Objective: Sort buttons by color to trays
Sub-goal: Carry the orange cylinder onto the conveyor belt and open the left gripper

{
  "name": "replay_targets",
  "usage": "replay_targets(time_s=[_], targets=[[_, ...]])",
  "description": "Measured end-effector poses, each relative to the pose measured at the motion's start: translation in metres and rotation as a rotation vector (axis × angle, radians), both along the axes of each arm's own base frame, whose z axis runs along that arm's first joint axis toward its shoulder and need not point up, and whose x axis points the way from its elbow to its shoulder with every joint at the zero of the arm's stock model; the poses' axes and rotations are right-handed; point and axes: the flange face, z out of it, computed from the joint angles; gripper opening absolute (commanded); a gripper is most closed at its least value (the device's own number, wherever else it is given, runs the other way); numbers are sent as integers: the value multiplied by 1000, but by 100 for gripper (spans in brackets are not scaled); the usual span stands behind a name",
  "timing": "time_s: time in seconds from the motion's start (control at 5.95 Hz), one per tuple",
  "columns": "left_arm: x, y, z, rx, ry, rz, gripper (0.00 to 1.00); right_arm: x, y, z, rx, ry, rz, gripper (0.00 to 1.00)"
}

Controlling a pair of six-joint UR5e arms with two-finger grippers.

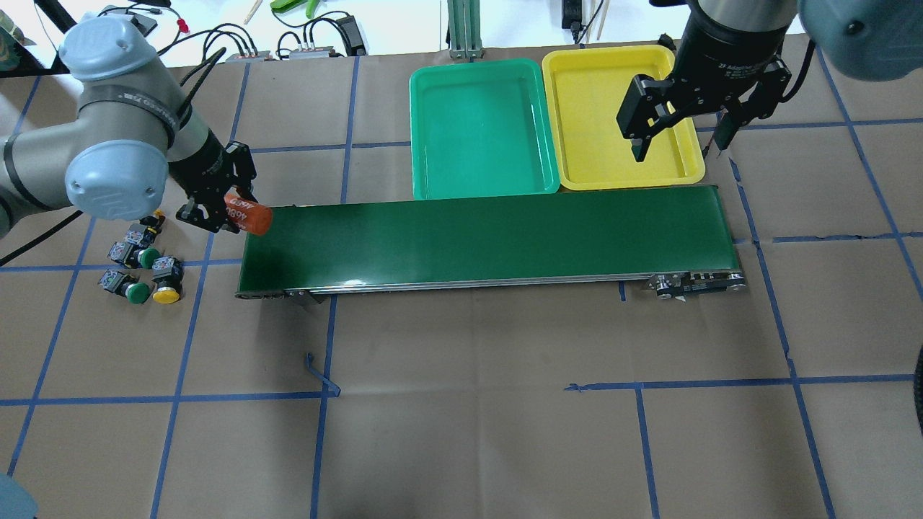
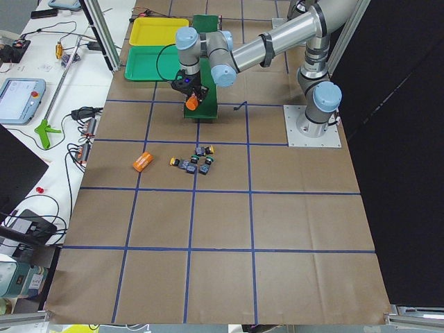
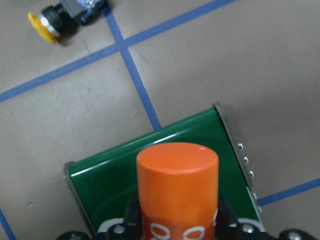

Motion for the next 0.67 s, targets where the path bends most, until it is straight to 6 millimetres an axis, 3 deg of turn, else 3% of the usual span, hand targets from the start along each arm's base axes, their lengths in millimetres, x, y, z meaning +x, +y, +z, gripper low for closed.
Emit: replay_targets(time_s=[0.34, 0.67], targets=[[-30, 10, -24, 44, 0, 37, 24, 7, 7, -4, 15, 2, 93, 100], [-41, 16, -35, 57, 34, 211, 27, 30, 12, -13, 38, -27, 484, 100]])
